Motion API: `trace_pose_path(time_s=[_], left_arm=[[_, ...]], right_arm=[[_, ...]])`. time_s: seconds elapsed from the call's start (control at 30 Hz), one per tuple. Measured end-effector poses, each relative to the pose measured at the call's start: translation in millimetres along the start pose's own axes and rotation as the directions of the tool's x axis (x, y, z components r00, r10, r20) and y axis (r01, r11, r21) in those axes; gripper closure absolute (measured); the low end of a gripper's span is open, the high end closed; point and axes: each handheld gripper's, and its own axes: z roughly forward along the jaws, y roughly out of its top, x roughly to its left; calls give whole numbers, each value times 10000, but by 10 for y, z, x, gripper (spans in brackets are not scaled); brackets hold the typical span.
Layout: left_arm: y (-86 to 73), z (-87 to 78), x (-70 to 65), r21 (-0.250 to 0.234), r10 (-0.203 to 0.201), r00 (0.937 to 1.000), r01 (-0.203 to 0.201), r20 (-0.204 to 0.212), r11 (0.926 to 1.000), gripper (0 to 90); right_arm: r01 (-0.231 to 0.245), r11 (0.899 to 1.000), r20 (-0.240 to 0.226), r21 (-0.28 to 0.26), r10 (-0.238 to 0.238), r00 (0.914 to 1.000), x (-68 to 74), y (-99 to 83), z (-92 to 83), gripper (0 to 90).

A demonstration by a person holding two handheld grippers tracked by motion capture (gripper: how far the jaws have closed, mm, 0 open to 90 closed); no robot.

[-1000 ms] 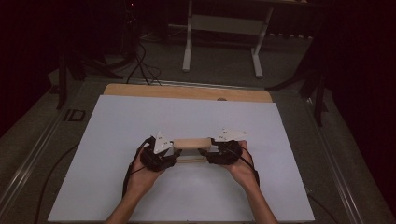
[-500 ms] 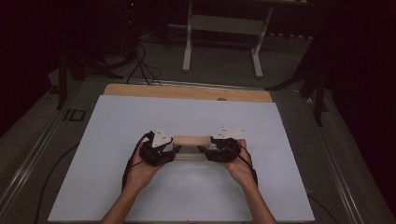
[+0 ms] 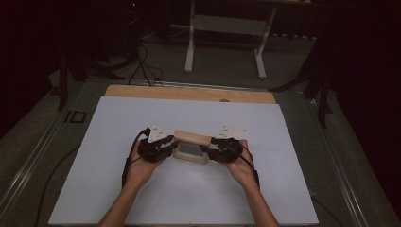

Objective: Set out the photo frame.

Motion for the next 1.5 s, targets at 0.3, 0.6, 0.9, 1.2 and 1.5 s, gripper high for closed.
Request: trace_pose_path(time_s=[0.3,0.6,0.9,1.2,1.5], left_arm=[[-6,21,46,-70,-103,9999,103,13,9999,580],[0,64,92,-122,-202,9994,205,264,9997,450],[26,140,101,-248,156,9952,-132,965,9996,419],[62,190,131,-154,855,9894,-843,1176,9963,465],[70,123,86,179,1193,9892,-1212,853,9925,533]], right_arm=[[627,9980,-96,49,-626,9980,-8,85,19,558],[1094,9935,-126,330,-1090,9940,-48,82,28,540],[1398,9891,-42,459,-1398,9902,-50,64,31,538],[1516,9870,-220,535,-1506,9883,-75,68,28,539],[1054,9922,9,671,-1057,9944,-84,99,63,486]])
